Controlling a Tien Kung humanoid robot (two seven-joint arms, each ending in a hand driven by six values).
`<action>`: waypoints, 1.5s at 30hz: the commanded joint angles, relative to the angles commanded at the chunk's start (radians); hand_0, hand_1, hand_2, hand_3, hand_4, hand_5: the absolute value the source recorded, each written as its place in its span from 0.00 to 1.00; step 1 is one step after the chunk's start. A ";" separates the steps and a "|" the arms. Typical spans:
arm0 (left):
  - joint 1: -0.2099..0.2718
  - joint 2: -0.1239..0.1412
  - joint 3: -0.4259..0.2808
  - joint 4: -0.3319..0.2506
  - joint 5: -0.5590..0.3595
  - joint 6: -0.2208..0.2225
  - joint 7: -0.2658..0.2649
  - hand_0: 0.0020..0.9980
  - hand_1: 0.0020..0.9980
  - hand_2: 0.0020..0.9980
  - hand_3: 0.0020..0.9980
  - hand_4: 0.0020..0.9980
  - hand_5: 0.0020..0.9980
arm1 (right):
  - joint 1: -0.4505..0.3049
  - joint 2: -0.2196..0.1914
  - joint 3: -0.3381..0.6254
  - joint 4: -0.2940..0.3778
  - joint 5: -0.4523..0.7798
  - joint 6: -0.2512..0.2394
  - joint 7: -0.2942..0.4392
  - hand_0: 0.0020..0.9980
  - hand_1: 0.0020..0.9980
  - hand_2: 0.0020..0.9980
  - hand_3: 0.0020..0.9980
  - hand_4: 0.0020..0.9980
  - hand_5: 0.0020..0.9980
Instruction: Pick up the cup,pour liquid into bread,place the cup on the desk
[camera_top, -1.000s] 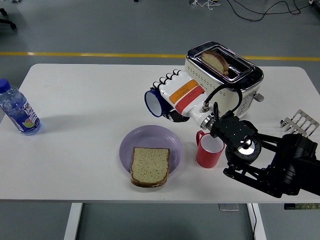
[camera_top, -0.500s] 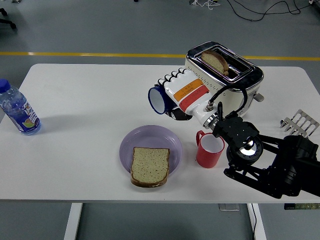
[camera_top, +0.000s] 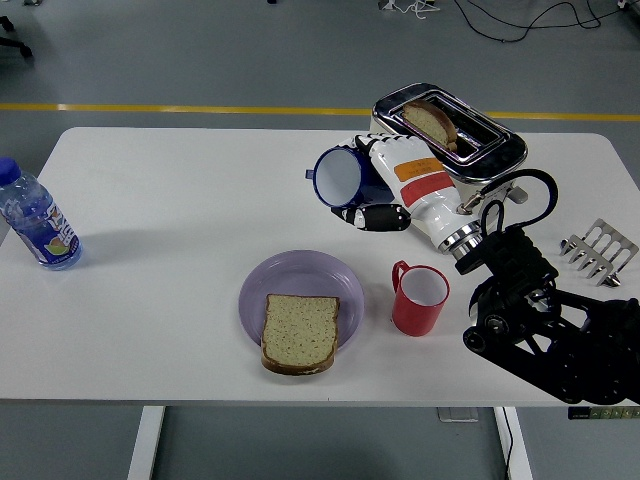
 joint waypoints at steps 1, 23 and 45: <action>0.001 0.000 -0.001 0.000 0.001 0.000 0.000 0.67 0.74 0.74 0.63 0.40 1.00 | -0.027 -0.003 0.040 0.023 0.045 0.020 -0.006 0.46 0.40 0.53 0.56 0.66 0.00; 0.003 0.001 -0.010 0.000 0.011 0.002 0.004 0.67 0.74 0.74 0.63 0.40 1.00 | -0.358 -0.010 0.574 0.300 0.354 0.209 -0.088 0.45 0.39 0.53 0.56 0.66 0.00; 0.007 0.000 0.001 0.001 0.015 0.006 0.003 0.67 0.74 0.74 0.63 0.40 1.00 | -0.587 -0.053 0.837 0.304 0.402 0.176 -0.036 0.45 0.39 0.53 0.56 0.66 0.00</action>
